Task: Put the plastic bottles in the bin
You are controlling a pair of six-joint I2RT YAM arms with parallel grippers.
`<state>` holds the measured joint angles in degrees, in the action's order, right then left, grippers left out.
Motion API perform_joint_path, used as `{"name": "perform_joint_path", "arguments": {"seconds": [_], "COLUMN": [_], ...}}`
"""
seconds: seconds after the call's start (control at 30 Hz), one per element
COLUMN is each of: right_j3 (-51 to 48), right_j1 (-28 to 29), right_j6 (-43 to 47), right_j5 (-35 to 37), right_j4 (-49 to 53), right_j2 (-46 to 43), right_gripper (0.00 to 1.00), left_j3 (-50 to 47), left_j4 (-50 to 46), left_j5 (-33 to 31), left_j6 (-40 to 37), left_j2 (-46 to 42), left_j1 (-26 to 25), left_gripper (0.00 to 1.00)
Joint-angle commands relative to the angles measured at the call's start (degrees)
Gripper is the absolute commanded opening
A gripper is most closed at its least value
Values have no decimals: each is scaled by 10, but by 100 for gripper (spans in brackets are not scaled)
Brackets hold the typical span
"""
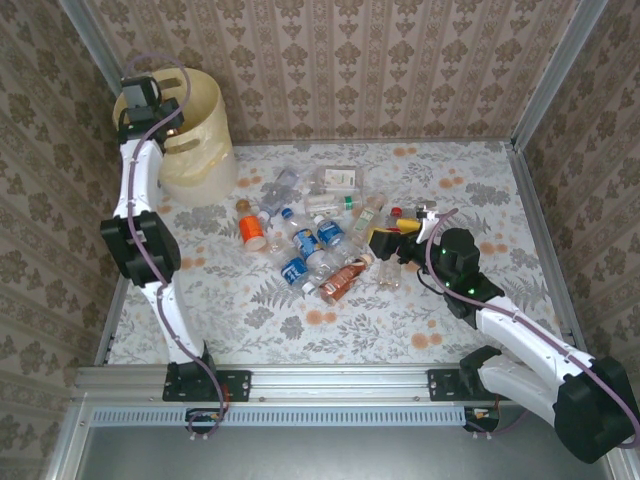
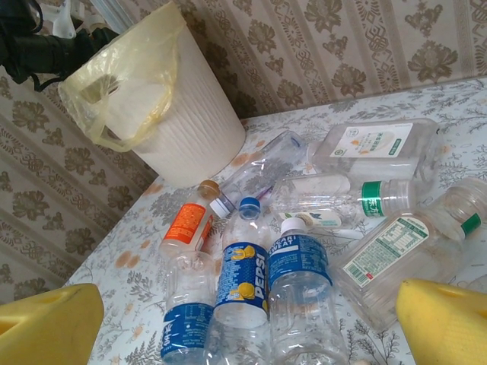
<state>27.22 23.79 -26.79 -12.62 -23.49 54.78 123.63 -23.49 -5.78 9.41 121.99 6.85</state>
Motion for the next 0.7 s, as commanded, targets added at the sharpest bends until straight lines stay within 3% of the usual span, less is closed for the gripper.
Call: {"name": "perform_joint_path", "arguments": {"seconds": [0.0,0.27,0.47,0.67], "right_j3": [-3,-8,-13,-16], "right_j1": [3,2,2,2], "right_j6": [4,2,1,2], "right_j5": [11,20,26,32], "right_j4": [14,18,19,19], "right_j2": [-13,-15,-15,-19], "right_gripper": [100,100,100,100], "left_j3": [28,48,48,50], "left_j4": [-19,-30,-29,-29], "left_j5": [3,27,33,59], "left_j6": [9,51,69,84], "left_j2": [18,-3,-30,-61], "left_j1": [4,3,1,-7], "left_gripper": [63,72,87,89]}}
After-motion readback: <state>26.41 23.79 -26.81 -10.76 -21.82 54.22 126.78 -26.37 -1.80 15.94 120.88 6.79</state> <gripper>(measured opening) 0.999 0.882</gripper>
